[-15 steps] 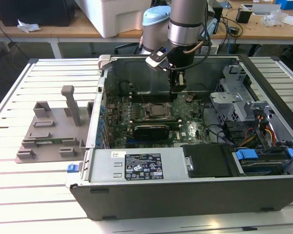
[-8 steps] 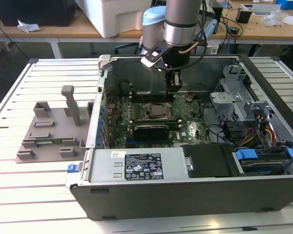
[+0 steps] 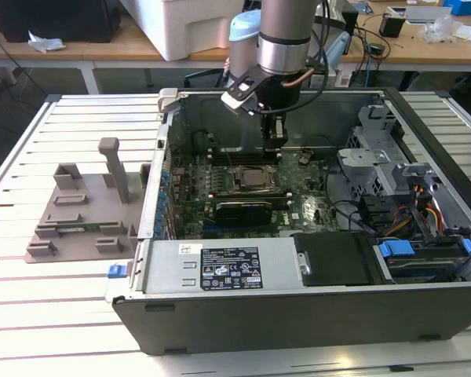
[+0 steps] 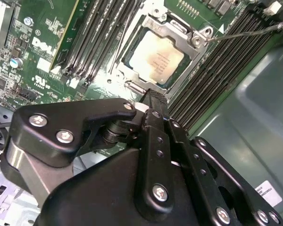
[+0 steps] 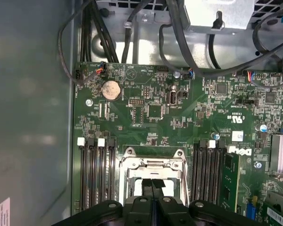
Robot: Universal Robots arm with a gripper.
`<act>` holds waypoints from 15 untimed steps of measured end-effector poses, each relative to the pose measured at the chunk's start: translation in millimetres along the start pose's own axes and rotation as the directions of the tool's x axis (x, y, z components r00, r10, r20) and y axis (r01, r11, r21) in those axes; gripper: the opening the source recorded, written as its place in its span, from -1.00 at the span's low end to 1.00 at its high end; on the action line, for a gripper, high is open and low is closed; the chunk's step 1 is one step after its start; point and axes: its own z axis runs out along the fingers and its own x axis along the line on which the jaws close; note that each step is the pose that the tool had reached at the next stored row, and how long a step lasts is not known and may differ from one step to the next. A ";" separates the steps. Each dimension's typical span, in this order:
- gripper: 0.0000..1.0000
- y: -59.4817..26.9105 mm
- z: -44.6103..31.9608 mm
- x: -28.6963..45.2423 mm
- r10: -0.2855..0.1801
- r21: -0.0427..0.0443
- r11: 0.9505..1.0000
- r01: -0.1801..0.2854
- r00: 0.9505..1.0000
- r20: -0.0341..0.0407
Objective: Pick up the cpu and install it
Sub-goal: 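Close the cpu cover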
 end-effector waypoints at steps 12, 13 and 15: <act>-0.79 -26.1 25.4 1.9 0.000 0.000 1.000 0.000 1.000 0.000; -0.79 -32.9 31.9 2.4 0.000 0.000 1.000 0.000 1.000 0.000; -0.79 -43.0 41.6 3.1 0.000 0.000 1.000 0.000 1.000 0.000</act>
